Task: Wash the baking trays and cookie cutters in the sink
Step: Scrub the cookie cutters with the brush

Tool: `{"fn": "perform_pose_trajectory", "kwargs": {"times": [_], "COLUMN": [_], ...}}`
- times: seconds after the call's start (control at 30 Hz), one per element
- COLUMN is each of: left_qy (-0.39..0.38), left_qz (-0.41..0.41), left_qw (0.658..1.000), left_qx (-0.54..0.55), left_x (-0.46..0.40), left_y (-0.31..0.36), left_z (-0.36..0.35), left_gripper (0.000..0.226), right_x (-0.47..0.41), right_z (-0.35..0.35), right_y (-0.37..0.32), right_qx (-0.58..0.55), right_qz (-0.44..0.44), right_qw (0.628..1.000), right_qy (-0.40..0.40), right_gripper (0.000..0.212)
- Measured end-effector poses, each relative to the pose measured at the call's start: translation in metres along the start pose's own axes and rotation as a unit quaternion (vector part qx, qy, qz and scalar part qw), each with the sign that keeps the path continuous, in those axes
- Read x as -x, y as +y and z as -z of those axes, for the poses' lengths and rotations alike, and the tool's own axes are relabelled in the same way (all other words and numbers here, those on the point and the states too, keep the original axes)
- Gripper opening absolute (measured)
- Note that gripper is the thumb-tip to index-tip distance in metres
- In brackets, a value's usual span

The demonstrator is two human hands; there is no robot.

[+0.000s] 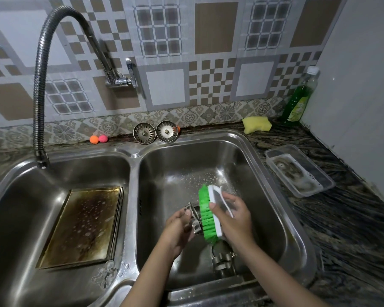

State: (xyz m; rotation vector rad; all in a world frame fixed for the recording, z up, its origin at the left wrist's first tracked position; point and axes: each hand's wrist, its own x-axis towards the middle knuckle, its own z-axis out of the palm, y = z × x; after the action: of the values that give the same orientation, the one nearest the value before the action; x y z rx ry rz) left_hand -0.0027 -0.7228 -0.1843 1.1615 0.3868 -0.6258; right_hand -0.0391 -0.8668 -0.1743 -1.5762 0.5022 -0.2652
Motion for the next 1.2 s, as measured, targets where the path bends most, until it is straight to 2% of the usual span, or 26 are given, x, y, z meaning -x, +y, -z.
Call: {"fn": "perform_pose_trajectory", "kwargs": {"times": [0.07,0.13,0.3,0.43,0.53,0.63,0.73,0.83,0.93,1.0,1.13,1.2], "left_qy": [-0.027,-0.053,-0.111,-0.102,-0.062,-0.009,0.081,0.186,0.197,0.182,0.157,0.179], "left_qz": [-0.006,-0.016,-0.012,-0.031,-0.086,-0.129,-0.134,-0.061,-0.006,0.018,0.060,0.028], "left_qw": [0.999,0.998,0.990,0.993,0.994,0.992,0.986,0.956,0.907,0.886,0.890,0.881], "left_qx": [0.025,0.016,-0.084,-0.042,-0.015,-0.009,-0.062,-0.219,-0.372,-0.425,-0.423,-0.437], "left_x": [0.001,0.003,0.020,0.038,0.064,0.091,0.105,0.092,0.073,0.064,0.055,0.056], "left_y": [0.007,0.011,0.011,0.026,0.052,0.080,0.096,0.089,0.069,0.058,0.055,0.062], "left_z": [-0.004,-0.005,0.000,0.020,0.054,0.098,0.141,0.179,0.201,0.208,0.216,0.214], "left_gripper": [0.023,0.030,0.019,0.025,0.037,0.065,0.050,0.035,0.034,0.034,0.023,0.027], "right_x": [0.012,0.013,-0.010,-0.010,0.000,0.008,0.013,0.015,0.017,0.017,0.019,0.019], "right_z": [-0.005,-0.009,-0.008,0.000,0.009,0.019,0.023,0.022,0.016,0.014,0.016,0.022], "right_y": [-0.002,-0.001,-0.012,-0.020,-0.018,-0.013,-0.006,0.000,0.002,0.005,0.010,0.009], "right_qx": [0.009,0.014,0.031,0.023,0.032,0.045,0.067,0.076,0.076,0.074,0.087,0.096], "right_qz": [0.030,0.041,0.009,-0.007,-0.008,0.002,0.003,-0.002,-0.007,-0.011,-0.015,-0.015], "right_qw": [0.999,0.999,0.998,0.999,0.999,0.999,0.998,0.997,0.996,0.996,0.996,0.995], "right_qy": [-0.040,-0.018,0.050,0.047,0.015,0.005,-0.002,-0.018,-0.037,-0.039,-0.031,-0.031], "right_gripper": [0.041,0.038,0.034,0.039,0.038,0.039,0.044,0.043,0.041,0.041,0.042,0.043]}}
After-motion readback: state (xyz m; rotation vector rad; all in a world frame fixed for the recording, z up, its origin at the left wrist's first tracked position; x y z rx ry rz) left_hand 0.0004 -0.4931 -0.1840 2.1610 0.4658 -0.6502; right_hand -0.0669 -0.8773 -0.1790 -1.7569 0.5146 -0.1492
